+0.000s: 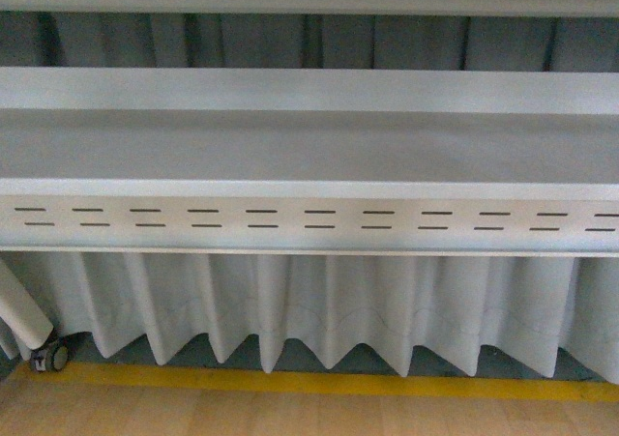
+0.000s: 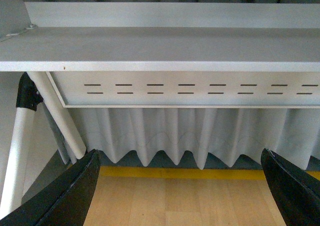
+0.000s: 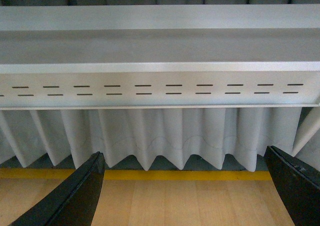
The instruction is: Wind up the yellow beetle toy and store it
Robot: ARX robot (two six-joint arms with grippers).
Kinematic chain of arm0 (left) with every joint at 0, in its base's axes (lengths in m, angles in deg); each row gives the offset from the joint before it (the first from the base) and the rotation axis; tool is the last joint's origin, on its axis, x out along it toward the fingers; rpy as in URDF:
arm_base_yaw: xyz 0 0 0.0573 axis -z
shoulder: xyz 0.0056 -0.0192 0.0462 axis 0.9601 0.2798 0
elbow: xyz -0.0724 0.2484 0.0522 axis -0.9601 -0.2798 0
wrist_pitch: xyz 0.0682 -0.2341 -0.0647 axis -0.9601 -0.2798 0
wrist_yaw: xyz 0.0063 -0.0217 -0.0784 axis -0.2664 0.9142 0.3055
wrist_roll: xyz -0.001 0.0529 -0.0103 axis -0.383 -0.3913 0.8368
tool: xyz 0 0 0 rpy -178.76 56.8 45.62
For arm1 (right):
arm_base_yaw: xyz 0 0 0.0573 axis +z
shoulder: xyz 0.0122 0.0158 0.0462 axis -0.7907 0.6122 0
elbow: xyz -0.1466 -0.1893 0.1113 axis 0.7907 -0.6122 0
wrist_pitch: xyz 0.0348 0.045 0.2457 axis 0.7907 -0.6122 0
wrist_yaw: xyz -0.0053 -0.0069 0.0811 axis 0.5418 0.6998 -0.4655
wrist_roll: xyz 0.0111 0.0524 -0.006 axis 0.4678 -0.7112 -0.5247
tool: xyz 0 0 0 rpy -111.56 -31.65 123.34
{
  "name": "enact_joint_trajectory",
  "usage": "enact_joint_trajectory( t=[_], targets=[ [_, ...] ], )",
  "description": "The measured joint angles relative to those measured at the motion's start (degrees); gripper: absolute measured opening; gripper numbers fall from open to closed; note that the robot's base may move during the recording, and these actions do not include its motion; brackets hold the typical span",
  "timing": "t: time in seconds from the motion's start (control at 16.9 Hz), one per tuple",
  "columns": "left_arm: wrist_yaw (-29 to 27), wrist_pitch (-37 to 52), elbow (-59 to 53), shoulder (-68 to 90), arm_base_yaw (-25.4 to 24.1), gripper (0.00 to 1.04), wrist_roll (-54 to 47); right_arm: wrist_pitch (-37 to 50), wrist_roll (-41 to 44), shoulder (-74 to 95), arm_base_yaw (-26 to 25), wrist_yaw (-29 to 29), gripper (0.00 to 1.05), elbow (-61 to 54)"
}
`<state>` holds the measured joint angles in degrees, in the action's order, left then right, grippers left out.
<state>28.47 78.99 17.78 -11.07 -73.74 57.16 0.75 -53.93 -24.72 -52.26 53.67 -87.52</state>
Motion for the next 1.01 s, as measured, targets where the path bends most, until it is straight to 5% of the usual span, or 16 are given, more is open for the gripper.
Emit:
enact_joint_trajectory(
  t=[1.01],
  targets=[
    [0.0, -0.2, 0.0, 0.0, 0.0, 0.98, 0.0, -0.2, 0.0, 0.0, 0.0, 0.0, 0.98, 0.0]
  ],
)
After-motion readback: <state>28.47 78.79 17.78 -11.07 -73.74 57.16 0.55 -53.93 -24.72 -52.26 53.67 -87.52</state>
